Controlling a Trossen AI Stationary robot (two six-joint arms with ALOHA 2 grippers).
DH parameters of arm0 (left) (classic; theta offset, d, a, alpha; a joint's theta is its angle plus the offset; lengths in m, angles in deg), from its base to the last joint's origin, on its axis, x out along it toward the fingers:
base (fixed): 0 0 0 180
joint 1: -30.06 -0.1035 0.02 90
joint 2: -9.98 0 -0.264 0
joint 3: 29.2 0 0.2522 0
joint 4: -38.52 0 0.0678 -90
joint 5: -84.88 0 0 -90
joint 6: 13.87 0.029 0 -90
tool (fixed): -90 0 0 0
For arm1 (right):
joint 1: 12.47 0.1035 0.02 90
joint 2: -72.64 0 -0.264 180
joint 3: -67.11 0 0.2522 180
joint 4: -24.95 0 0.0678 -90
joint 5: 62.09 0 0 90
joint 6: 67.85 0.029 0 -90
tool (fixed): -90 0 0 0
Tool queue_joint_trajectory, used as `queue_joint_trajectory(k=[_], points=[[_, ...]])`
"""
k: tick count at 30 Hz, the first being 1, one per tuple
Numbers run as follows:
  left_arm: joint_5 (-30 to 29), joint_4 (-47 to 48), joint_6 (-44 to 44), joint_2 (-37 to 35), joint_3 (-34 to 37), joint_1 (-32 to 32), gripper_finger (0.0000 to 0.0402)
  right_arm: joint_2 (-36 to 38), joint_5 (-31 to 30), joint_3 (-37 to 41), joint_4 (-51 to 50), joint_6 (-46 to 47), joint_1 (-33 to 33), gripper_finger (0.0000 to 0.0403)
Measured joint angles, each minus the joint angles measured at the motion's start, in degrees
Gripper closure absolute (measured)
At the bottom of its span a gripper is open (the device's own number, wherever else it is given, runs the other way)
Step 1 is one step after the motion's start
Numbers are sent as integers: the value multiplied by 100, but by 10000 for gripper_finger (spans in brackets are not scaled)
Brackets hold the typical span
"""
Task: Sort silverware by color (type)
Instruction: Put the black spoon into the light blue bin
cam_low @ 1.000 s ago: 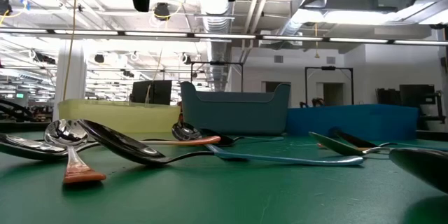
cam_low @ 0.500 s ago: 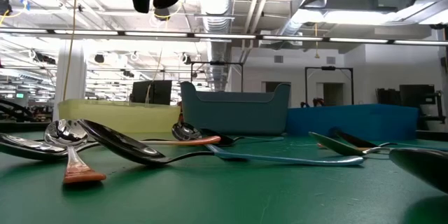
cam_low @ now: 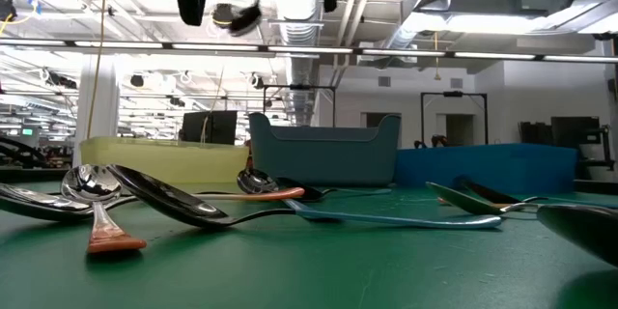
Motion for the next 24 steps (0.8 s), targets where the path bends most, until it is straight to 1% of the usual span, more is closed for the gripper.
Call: queue_joint_trajectory(k=[3, 6, 9, 12, 14, 18, 20, 22, 24], points=[[89, 213, -115, 1, 2, 2, 321, 207, -9, 0, -250, 2, -126, 398], [-72, 408, -305, -52, 2, 1, 291, 393, -69, 0, -592, 2, -285, 398], [-135, 801, -538, -120, 10, -2, 272, 554, -506, 0, -1111, 3, -472, 398], [-139, 1082, -828, -159, 7, 0, 265, 612, -743, -2, -1576, 7, -738, 398], [-137, 1312, -1014, -170, 9, 0, 264, 608, -749, -2, -1842, 90, -918, 398], [-131, 1639, -1358, -176, 9, 0, 264, 499, -746, -11, -2394, 573, -1315, 398], [-129, 1719, -1438, -175, 9, 0, 264, 470, -740, 3, -2677, 610, -1512, 398], [-134, 1799, -1493, -177, 9, 0, 264, 361, -748, -7, -2552, 709, -1681, 398], [-176, 1888, -1505, -175, 10, 0, 264, 310, -744, -16, -2538, 1124, -1849, 398]])
